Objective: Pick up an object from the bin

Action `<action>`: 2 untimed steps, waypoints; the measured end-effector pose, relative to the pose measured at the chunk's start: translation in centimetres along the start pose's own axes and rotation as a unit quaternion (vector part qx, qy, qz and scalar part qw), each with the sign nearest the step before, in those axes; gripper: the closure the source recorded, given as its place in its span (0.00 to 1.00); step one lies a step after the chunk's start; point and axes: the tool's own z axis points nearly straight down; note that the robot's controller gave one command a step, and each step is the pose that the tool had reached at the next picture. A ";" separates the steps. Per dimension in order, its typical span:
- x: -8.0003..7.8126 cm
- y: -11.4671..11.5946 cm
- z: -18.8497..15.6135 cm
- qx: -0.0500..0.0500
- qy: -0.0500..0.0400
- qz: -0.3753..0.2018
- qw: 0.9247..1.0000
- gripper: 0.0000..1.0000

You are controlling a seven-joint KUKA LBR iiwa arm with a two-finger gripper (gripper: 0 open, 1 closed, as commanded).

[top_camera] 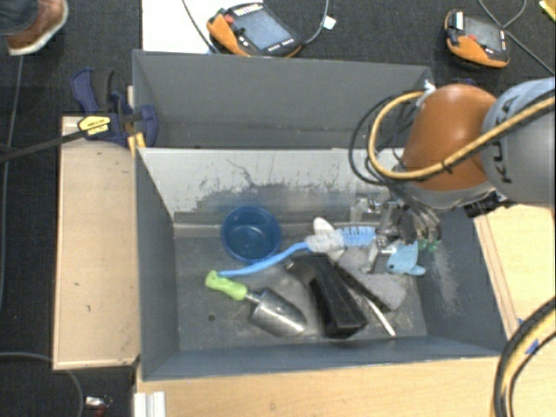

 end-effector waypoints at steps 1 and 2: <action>-0.2 0.0 -0.4 0.000 -0.004 -0.001 1.000 0.00; -0.1 8.5 6.1 -0.002 -0.009 0.113 0.994 0.00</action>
Offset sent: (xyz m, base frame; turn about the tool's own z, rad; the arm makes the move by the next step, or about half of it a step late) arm -0.0022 0.0835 -0.0663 0.2320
